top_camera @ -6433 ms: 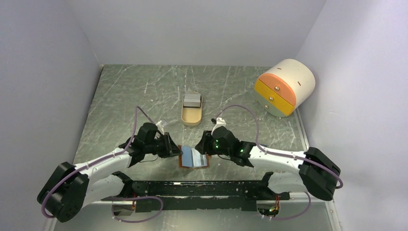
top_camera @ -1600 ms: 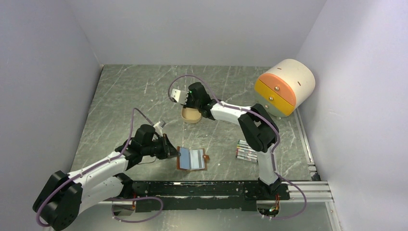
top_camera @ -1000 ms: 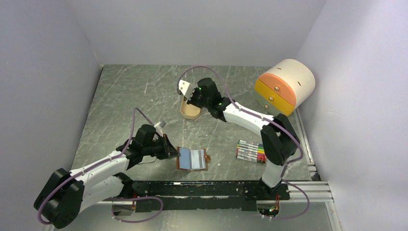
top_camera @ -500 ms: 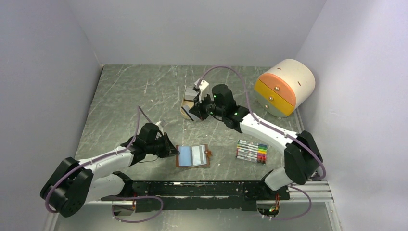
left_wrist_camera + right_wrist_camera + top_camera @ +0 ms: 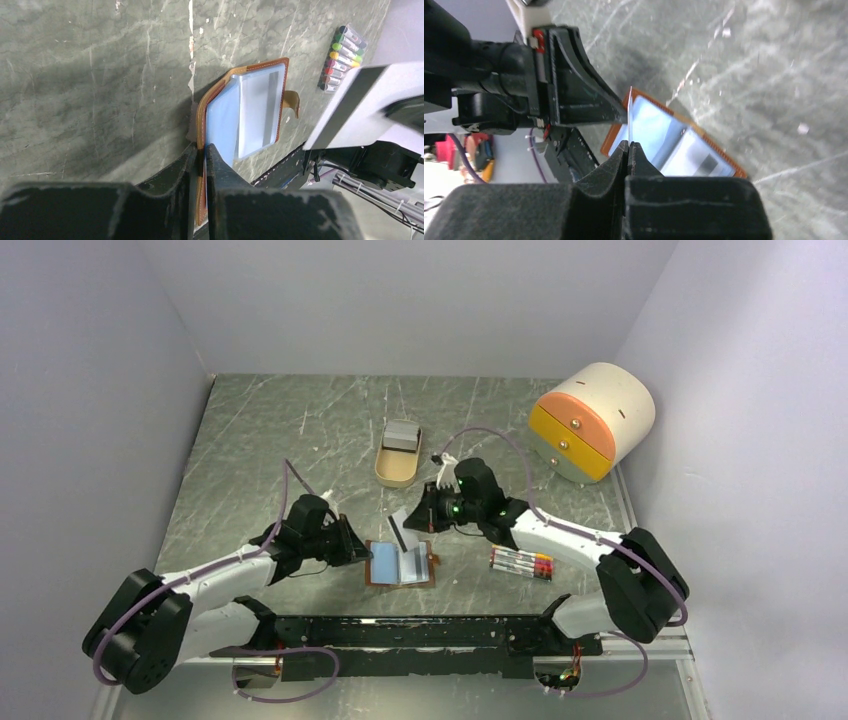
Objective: Put the credit cards into the card holder
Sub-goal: Insert the credit card into the card holder.
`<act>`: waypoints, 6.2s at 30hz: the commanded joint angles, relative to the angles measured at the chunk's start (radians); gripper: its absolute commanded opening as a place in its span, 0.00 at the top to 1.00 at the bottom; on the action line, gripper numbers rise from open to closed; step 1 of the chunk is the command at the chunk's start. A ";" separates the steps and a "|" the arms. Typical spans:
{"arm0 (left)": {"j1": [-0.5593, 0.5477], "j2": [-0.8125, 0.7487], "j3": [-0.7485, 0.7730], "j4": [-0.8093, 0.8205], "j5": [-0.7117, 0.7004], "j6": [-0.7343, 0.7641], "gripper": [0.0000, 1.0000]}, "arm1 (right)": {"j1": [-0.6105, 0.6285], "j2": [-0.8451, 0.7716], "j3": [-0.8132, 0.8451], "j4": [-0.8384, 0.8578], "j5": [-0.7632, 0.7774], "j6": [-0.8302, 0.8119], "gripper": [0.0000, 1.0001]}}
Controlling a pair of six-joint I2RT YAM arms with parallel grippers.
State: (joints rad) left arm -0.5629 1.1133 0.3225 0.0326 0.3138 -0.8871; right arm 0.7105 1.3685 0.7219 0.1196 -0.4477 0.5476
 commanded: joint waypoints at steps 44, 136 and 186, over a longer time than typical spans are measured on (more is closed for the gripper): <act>0.009 0.014 -0.042 0.026 -0.005 0.010 0.82 | 0.077 0.318 -0.471 0.964 0.142 0.512 1.00; 0.010 0.002 -0.056 0.062 0.024 0.002 0.81 | 0.129 0.386 -0.517 1.093 0.167 0.569 0.94; 0.011 0.024 -0.056 0.103 0.053 0.005 0.81 | 0.264 0.185 -0.375 0.478 0.355 0.473 0.63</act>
State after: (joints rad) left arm -0.5587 1.1316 0.2661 0.0853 0.3298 -0.8875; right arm 0.9524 1.5188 0.3496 0.6277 -0.1043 1.0138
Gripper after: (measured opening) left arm 0.190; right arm 0.368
